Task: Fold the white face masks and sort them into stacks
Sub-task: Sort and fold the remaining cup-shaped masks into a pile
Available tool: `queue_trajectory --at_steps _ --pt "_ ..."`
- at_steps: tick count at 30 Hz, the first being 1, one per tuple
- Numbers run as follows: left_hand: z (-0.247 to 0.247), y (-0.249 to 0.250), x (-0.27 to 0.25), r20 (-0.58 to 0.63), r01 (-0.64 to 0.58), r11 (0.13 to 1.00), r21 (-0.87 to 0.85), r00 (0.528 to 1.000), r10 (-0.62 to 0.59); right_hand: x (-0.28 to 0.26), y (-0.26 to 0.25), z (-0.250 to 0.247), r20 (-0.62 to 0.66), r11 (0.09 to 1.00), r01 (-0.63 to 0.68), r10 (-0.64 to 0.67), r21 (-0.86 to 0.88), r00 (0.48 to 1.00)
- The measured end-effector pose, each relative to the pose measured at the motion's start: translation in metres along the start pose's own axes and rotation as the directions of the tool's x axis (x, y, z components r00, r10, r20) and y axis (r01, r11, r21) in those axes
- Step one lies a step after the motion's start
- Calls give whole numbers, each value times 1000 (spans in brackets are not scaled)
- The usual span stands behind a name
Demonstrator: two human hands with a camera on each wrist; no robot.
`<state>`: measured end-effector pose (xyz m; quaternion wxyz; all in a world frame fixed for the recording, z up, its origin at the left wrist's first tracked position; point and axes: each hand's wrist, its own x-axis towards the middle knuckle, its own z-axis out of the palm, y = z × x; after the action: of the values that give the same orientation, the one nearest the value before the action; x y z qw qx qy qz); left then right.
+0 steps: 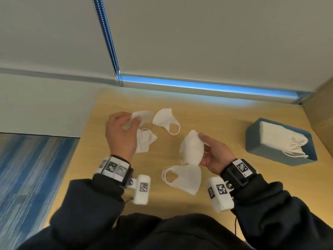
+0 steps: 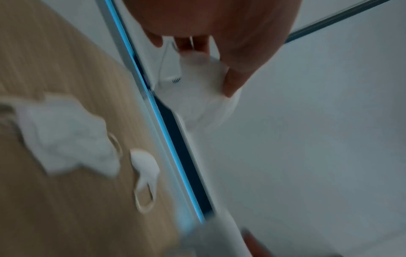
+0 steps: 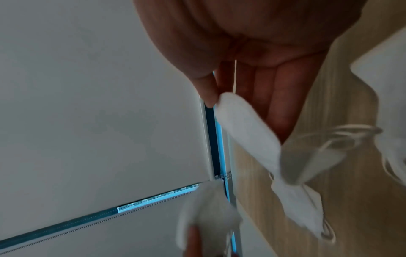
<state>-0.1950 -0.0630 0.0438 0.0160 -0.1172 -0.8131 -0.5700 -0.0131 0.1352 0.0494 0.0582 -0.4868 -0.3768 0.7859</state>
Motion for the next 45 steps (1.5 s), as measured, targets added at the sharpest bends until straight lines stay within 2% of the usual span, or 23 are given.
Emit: queue_trajectory --at_steps 1,3,4,6,7,9,11,13,15,16,17,18,21,22,24,30,33,37,45 --pt "7 13 -19 36 -48 997 -60 998 50 -2 3 6 20 999 -19 18 39 1000" --pt "24 20 -50 234 -157 986 -61 958 167 -7 7 17 79 992 -37 28 117 996" --pt "31 17 -61 345 -284 959 9 901 264 -8 8 21 107 990 -35 21 134 994" --pt "40 3 -74 515 -526 844 104 755 407 -11 9 23 131 996 8 -19 89 991" --pt "41 -1 -76 564 -551 828 103 718 407 -12 9 22 128 998 46 -51 39 990" --pt "37 0 -74 617 -501 863 73 702 355 -12 12 16 107 993 109 -104 -42 989" --pt "31 5 -69 649 -382 924 18 707 280 -12 15 10 96 987 135 -126 -92 987" --pt "26 11 -58 652 -229 973 2 739 173 -13 15 7 122 980 155 -140 -121 983" --pt "23 14 -45 590 -176 982 70 801 102 -15 13 5 186 973 177 -148 -149 971" --pt "21 14 -39 568 -158 982 100 820 74 -17 13 5 228 968 191 -151 -164 962" --pt "21 14 -35 571 -128 987 96 820 51 -19 12 4 270 962 207 -155 -177 950" --pt "21 14 -33 606 -85 995 58 795 33 -22 12 4 307 957 225 -160 -186 938" --pt "25 14 -35 778 129 984 -123 629 15 -27 10 4 363 943 267 -182 -201 914" --pt "27 13 -37 800 195 966 -168 599 18 -27 10 4 368 943 268 -182 -199 912" --pt "28 12 -40 799 245 947 -209 601 20 -28 10 3 359 941 265 -177 -212 917" --pt "28 6 -45 762 200 970 -138 647 -25 -29 14 -1 243 901 306 -237 -308 941" --pt "27 5 -47 733 193 972 -132 679 -35 -29 17 -3 269 891 313 -230 -328 935" --pt "27 2 -48 729 197 972 -129 684 -42 -29 18 -3 304 881 330 -229 -339 925" --pt "29 -2 -48 697 227 961 -159 715 -54 -30 19 -2 270 880 336 -252 -335 929"
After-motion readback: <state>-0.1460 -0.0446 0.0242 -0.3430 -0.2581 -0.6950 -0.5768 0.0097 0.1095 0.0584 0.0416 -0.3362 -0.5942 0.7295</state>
